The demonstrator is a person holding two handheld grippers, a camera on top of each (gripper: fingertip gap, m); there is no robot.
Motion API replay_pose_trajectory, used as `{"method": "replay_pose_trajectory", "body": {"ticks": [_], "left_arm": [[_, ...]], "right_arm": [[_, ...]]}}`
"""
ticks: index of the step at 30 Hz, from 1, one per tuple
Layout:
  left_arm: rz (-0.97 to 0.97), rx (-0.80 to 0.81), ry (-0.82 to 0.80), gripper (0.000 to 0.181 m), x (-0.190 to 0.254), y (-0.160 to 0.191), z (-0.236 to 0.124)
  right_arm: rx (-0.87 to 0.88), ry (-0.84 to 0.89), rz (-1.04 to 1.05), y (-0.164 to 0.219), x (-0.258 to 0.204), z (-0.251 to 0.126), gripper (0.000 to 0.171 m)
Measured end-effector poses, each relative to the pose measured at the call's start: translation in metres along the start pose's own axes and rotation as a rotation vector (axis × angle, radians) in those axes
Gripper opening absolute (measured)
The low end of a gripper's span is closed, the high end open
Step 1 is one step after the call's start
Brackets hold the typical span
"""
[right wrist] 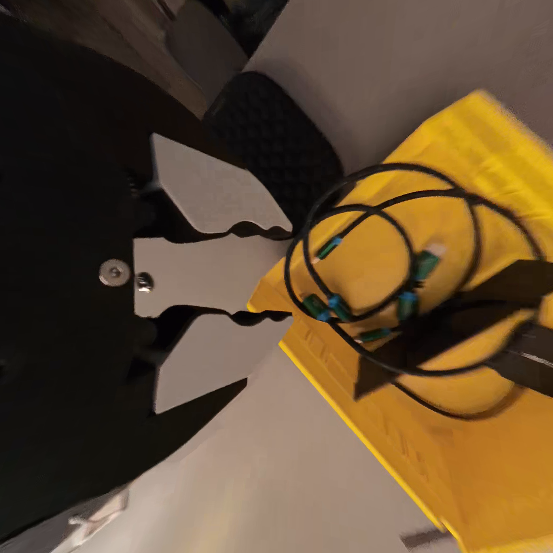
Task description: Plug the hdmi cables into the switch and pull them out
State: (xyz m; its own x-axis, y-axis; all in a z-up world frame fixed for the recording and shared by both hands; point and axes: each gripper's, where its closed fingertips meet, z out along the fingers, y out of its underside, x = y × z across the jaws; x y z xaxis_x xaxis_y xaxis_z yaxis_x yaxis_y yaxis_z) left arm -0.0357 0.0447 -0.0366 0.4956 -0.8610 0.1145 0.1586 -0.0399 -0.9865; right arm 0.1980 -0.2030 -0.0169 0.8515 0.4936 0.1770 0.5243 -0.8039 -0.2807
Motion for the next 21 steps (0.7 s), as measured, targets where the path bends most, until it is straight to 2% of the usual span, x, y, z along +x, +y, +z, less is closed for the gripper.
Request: {"method": "replay_pose_trajectory", "body": {"ticks": [1, 3, 5, 7, 10, 15, 18, 21], "left_arm": [[0.005, 0.001, 0.008, 0.055, 0.002, 0.000, 0.001], [0.019, 0.005, 0.043, 0.055, 0.010, -0.001, 0.002], [0.037, 0.023, 0.110, 0.054, 0.023, -0.004, 0.002], [0.075, 0.045, 0.168, 0.054, 0.036, -0.009, 0.000], [0.180, 0.072, 0.200, 0.054, 0.051, -0.015, -0.004], [0.283, 0.059, 0.275, 0.054, 0.073, -0.014, -0.008], [0.309, 0.074, 0.300, 0.054, 0.079, -0.017, -0.011], [0.293, 0.111, 0.332, 0.054, 0.083, -0.025, -0.014]], "right_arm": [[0.095, 0.027, -0.009, -0.019, 0.000, -0.011, 0.050], [0.344, 0.091, -0.075, -0.068, -0.010, -0.032, 0.054], [0.554, 0.110, -0.230, -0.117, -0.041, -0.043, 0.059], [0.626, 0.173, -0.443, -0.151, -0.071, -0.033, 0.064], [0.546, 0.315, -0.676, -0.185, -0.083, 0.003, 0.064], [0.527, 0.239, -0.690, -0.233, -0.074, 0.036, 0.066], [0.425, 0.052, -0.620, -0.238, -0.071, 0.056, 0.066], [0.328, -0.057, -0.597, -0.237, -0.070, 0.070, 0.065]]}}
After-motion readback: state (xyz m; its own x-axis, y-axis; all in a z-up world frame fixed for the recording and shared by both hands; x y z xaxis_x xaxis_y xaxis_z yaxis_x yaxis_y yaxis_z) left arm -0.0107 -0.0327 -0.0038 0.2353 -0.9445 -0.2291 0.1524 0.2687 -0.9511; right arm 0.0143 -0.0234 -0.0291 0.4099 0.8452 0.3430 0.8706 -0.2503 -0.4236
